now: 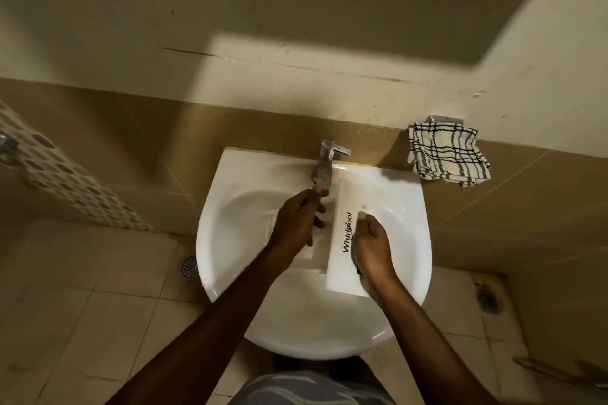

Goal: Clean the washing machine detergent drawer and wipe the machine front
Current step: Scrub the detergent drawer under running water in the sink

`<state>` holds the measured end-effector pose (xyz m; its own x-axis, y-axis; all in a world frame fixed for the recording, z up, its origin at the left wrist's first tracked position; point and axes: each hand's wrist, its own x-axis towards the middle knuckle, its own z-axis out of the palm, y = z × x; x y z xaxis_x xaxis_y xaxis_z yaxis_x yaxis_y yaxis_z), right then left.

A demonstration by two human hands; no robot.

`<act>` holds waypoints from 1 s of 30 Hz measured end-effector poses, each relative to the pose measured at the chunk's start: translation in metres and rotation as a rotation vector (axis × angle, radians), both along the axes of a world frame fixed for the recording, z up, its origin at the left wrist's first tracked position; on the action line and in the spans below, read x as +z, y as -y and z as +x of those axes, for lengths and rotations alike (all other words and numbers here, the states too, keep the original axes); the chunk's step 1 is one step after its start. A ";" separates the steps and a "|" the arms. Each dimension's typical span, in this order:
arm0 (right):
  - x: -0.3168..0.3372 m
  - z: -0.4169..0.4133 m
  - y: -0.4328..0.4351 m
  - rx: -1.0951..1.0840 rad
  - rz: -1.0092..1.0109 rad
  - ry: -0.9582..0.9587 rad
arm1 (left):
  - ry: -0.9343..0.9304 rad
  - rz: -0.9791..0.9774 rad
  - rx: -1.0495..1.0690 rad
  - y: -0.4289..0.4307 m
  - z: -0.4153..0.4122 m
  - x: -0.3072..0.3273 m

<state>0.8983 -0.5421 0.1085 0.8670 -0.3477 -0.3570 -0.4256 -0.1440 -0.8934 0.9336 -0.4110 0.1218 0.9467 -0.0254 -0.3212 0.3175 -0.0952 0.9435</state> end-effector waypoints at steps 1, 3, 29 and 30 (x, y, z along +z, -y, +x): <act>-0.005 -0.001 0.004 -0.054 0.072 -0.026 | 0.039 0.139 0.006 -0.006 0.003 -0.012; -0.011 -0.002 0.011 -0.129 0.185 -0.061 | 0.162 0.451 -0.059 -0.021 0.012 -0.040; -0.034 0.045 0.035 -0.152 0.240 -0.257 | 0.035 0.639 -0.765 -0.034 0.097 -0.096; -0.034 0.046 0.030 -0.149 0.228 -0.253 | 0.020 0.597 -0.730 -0.024 0.096 -0.093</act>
<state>0.9441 -0.5724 0.0750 0.6874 -0.3503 -0.6363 -0.6380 0.1273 -0.7594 1.0297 -0.3868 0.0290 0.7674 -0.4507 -0.4561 -0.0273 -0.7336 0.6791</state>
